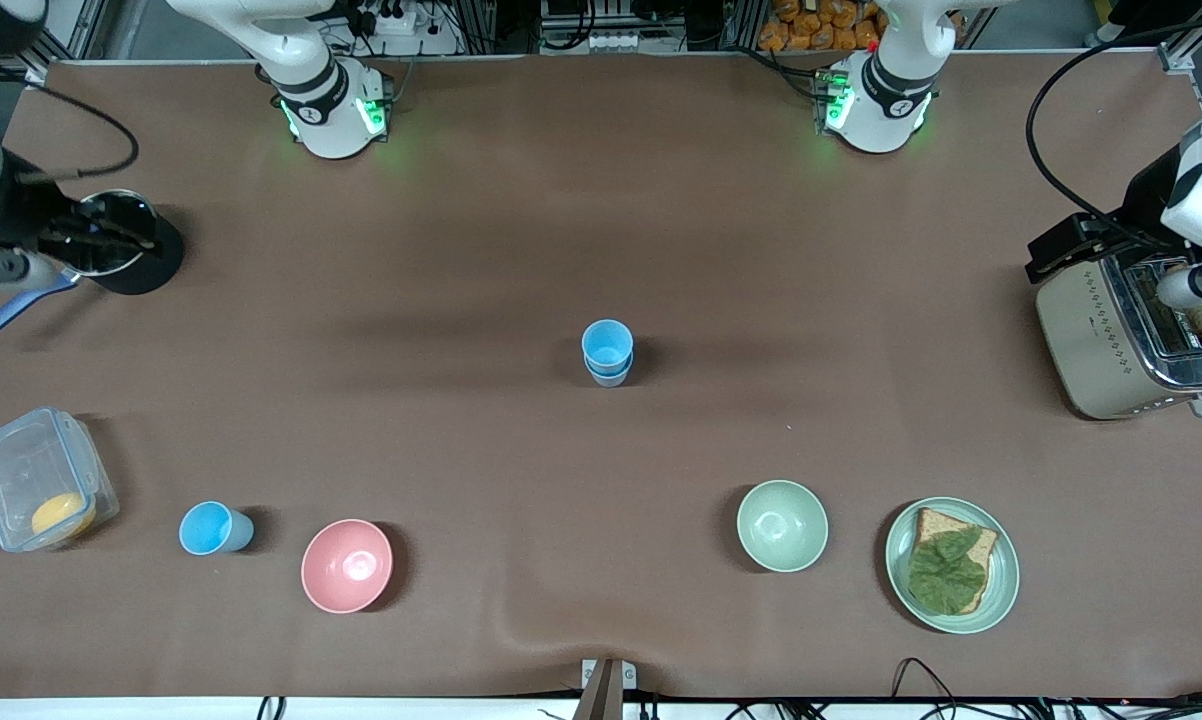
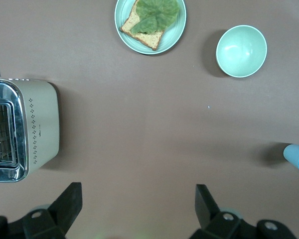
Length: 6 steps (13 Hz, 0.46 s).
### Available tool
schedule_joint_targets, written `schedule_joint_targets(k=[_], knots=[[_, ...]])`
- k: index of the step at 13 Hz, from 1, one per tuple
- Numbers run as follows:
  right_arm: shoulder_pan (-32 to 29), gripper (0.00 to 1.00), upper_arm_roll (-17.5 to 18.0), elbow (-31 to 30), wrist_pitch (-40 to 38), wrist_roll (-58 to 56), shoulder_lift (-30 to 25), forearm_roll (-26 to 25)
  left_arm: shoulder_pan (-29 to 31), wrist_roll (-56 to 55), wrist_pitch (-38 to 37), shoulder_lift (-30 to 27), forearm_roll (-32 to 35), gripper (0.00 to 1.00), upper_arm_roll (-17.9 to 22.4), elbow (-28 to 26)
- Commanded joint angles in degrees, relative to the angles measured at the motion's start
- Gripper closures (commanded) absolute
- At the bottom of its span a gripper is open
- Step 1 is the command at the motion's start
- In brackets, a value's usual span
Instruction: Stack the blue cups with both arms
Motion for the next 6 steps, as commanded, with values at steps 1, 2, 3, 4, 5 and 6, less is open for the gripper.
schedule_joint_targets(k=[1, 2, 3, 4, 5, 6], knots=[[-2.60, 0.00, 1.56, -1.80, 1.56, -2.16, -1.99, -1.84, 0.11, -0.82, -0.79, -0.75, -0.33, 0.00, -0.30, 0.05], [-2.60, 0.00, 1.47, -1.79, 2.09, -2.16, -2.26, -1.85, 0.11, -0.73, -0.79, -0.75, -0.33, 0.00, -0.39, 0.05], [-2.77, 0.00, 1.47, -1.79, 2.62, -2.16, -2.43, -1.85, 0.11, -0.73, -0.79, -0.75, -0.33, 0.00, -0.48, 0.05], [-4.78, 0.00, 2.17, -1.88, 2.88, -2.08, -2.52, -1.67, 0.19, -0.21, -0.88, -0.75, -0.33, 0.00, -0.57, 0.05], [-6.97, 0.00, 4.09, -1.80, 2.97, -2.07, -2.70, -1.58, 0.28, 1.45, -1.58, -0.75, -0.25, 0.00, -0.48, 0.05], [-8.47, 0.00, 5.59, -1.79, 2.97, -2.07, -2.79, -1.58, 0.46, 3.03, -2.11, -0.75, -0.33, 0.00, -0.48, 0.05]])
